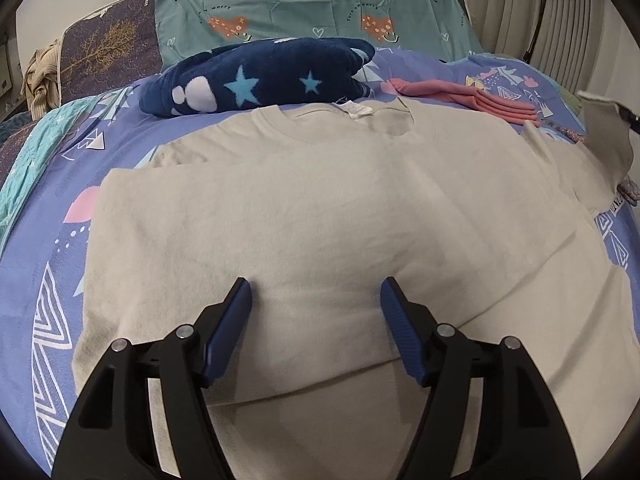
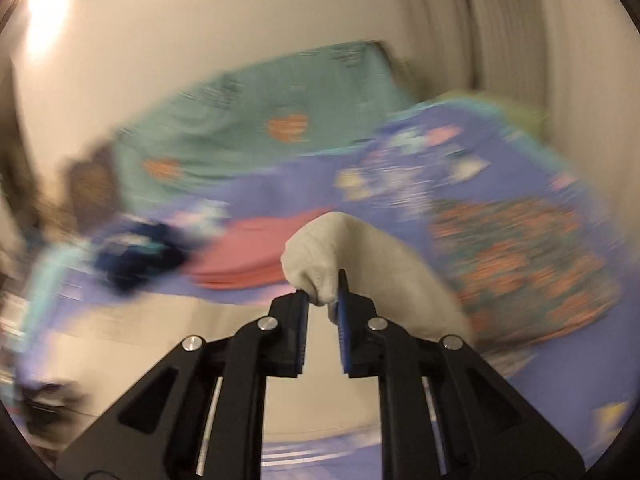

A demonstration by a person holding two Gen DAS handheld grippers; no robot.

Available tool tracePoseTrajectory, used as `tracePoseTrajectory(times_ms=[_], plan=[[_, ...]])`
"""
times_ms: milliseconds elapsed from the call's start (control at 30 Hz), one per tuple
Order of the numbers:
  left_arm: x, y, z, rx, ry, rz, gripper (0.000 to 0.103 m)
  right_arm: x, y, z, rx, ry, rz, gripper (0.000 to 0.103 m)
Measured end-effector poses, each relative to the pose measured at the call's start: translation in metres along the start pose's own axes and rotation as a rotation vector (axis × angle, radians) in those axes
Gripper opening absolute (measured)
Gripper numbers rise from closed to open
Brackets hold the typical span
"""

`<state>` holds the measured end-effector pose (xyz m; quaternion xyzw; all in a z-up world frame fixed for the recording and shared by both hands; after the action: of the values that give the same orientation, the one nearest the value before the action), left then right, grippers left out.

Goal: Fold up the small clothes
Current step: 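Grasp the opposite side edge and sleeve with the right gripper, then fold the held side over onto the first fold and open the right gripper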

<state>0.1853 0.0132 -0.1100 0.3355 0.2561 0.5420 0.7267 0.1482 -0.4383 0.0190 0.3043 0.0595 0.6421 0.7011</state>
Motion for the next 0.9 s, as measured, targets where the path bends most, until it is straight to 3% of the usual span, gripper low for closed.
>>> tracePoseTrajectory(times_ms=[100,200,267,300,367,467,600,733,833,900], plan=[[0.001,0.001,0.000,-0.003,0.009,-0.014,0.069,0.052,0.004,-0.016,0.034,-0.030,0.201,0.013],[0.005,0.005,0.001,-0.013,0.034,-0.047,0.070,0.108,-0.008,-0.047,0.120,-0.002,0.332,0.013],[0.006,0.015,0.003,-0.034,0.105,-0.144,0.070,0.139,-0.017,-0.074,0.194,0.018,0.378,0.013],[0.006,0.021,0.004,-0.041,0.153,-0.228,0.070,0.154,-0.024,-0.090,0.238,0.035,0.397,0.013],[-0.005,0.033,0.009,-0.041,0.209,-0.407,0.070,0.174,-0.035,-0.114,0.293,0.075,0.400,0.013],[-0.030,0.035,0.015,0.005,0.211,-0.554,0.074,0.189,-0.047,-0.138,0.339,0.105,0.377,0.014],[-0.058,0.014,0.026,0.120,0.305,-0.721,0.075,0.191,-0.046,-0.145,0.347,0.096,0.375,0.014],[-0.073,-0.009,0.041,0.161,0.385,-0.770,0.076,0.189,-0.034,-0.149,0.331,0.135,0.359,0.014],[-0.088,-0.031,0.046,0.249,0.475,-0.823,0.076,0.186,-0.026,-0.149,0.318,0.158,0.351,0.014],[-0.098,-0.037,0.050,0.259,0.479,-0.806,0.075,0.185,-0.022,-0.149,0.308,0.151,0.357,0.015]])
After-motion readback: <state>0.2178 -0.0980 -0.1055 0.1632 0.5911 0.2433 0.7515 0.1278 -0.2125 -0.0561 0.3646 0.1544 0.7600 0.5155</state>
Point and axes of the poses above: each gripper's, at about its wrist camera, not at the fingertips, and y roughly against the way its jaws point, x to its left, z to its top, the point moved 3 cm from there along -y, roughly the way its jaws point, and after that the axes turned 1 degree about z, right-handed, at the moved point
